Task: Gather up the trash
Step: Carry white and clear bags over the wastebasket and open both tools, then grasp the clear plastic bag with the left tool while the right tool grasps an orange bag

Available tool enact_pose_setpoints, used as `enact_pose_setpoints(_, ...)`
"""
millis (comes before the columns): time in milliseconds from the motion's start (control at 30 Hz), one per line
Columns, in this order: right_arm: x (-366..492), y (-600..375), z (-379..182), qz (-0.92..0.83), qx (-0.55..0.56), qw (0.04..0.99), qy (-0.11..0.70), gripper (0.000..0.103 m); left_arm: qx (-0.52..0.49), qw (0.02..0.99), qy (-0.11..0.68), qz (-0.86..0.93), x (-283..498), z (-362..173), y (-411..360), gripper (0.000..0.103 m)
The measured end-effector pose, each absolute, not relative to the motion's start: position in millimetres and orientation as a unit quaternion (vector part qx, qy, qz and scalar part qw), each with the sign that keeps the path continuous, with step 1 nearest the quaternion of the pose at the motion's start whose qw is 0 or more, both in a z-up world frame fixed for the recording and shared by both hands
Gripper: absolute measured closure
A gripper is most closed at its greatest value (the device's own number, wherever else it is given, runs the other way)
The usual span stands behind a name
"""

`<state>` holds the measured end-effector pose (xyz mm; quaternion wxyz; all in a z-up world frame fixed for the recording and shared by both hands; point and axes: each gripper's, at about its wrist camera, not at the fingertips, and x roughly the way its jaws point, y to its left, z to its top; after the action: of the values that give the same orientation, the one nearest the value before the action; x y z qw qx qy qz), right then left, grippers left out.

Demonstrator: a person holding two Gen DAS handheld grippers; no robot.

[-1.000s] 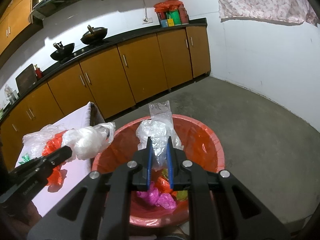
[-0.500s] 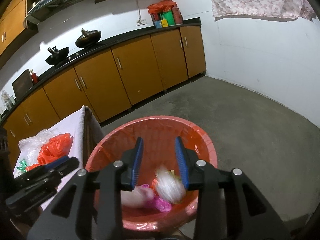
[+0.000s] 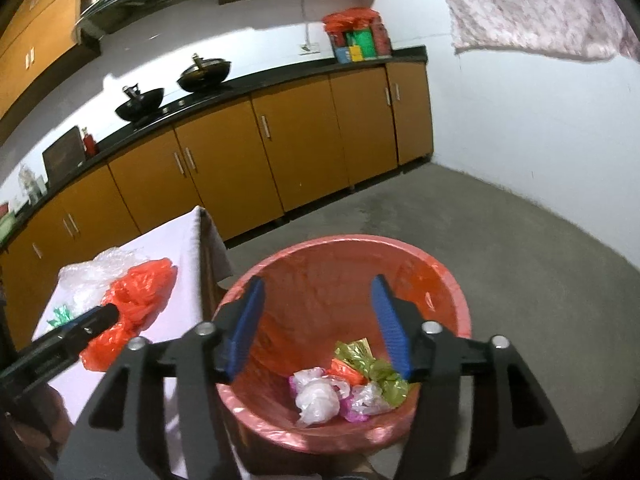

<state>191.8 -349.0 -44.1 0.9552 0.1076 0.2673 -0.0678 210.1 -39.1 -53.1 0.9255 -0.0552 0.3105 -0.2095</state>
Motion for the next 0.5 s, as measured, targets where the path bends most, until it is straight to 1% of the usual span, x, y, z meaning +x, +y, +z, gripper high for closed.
enact_pose_setpoints(67, 195, -334, -44, -0.054, 0.098, 0.956, 0.270, 0.035, -0.055, 0.935, 0.300, -0.183, 205, -51, -19, 0.040)
enact_pose_setpoints(200, 202, -302, -44, -0.026, 0.088, 0.958, 0.273, 0.029, -0.034, 0.953, 0.278, -0.114, 197, -49, 26, 0.030)
enact_pose_setpoints(233, 205, -293, -44, -0.014, 0.088, 0.957, 0.275, 0.029, -0.028, 0.956, 0.276, -0.092, 197, -50, 40, 0.027)
enact_pose_setpoints(367, 216, -258, -49, 0.032, 0.094, 0.952, 0.289, 0.029, -0.017, 0.959, 0.281, -0.017, 202, -57, 92, 0.025)
enact_pose_setpoints(433, 223, -237, -52, 0.059, 0.095, 0.947, 0.301, 0.030, -0.014, 0.958, 0.285, 0.027, 206, -61, 120, 0.020)
enact_pose_setpoints(500, 228, -220, -55, 0.078, 0.094, 0.943, 0.309, 0.034, -0.014, 0.955, 0.291, 0.053, 209, -65, 140, 0.018)
